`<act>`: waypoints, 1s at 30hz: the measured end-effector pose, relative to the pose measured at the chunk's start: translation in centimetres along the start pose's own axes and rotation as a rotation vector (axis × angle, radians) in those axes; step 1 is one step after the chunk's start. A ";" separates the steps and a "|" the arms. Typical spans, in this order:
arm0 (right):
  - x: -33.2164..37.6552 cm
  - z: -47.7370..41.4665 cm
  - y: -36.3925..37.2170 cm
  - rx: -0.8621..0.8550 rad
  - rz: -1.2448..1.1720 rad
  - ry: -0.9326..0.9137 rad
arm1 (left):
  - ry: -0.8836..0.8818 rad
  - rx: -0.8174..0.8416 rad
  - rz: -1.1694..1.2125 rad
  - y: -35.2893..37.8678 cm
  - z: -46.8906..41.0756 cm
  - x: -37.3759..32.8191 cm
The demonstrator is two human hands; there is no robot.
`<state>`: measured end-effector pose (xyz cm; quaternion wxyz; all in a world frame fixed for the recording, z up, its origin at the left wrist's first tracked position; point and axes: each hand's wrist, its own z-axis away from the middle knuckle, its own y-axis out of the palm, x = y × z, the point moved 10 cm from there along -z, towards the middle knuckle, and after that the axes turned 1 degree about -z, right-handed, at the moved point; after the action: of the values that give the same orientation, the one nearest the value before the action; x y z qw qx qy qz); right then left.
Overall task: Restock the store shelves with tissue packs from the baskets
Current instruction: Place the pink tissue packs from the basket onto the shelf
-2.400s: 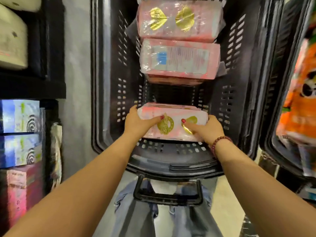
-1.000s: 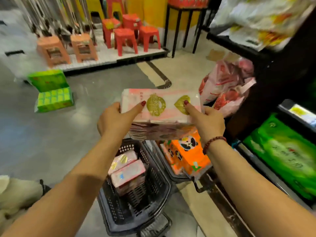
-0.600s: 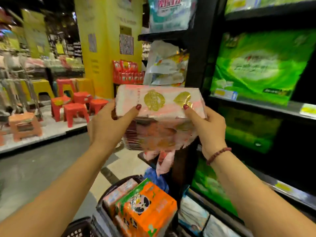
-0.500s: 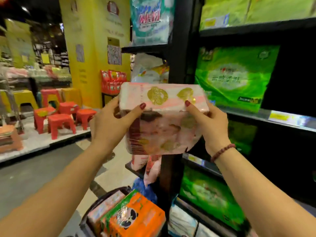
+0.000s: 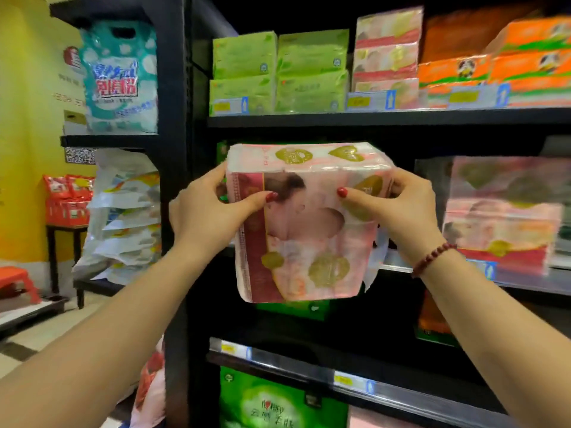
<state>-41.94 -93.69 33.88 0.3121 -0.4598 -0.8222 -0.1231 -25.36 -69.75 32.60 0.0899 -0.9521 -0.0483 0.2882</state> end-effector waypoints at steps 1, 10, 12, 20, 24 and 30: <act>0.3 -0.6 -1.1 -0.020 0.014 -0.016 | 0.014 -0.013 0.017 1.0 -0.6 -0.8; 2.0 -5.9 -8.2 -0.239 0.155 -0.240 | 0.123 -0.086 0.174 9.2 -6.3 -4.5; 1.4 -6.6 -8.7 -0.274 0.181 -0.282 | 0.144 -0.064 0.225 11.3 -7.2 -4.3; -5.7 -8.2 -9.5 -0.381 0.273 -0.257 | 0.168 0.013 0.296 19.3 -9.2 -1.1; -9.1 -9.6 -9.7 -0.395 0.309 -0.196 | 0.133 0.095 0.317 23.4 -9.9 1.2; -12.6 -11.9 -10.5 -0.423 0.343 -0.151 | 0.206 0.029 0.198 26.4 -10.8 1.1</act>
<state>-41.06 -113.81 36.04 0.1634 -0.6550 -0.7094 -0.2025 -17.32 -96.96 35.61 0.0791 -0.9754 0.0595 0.1972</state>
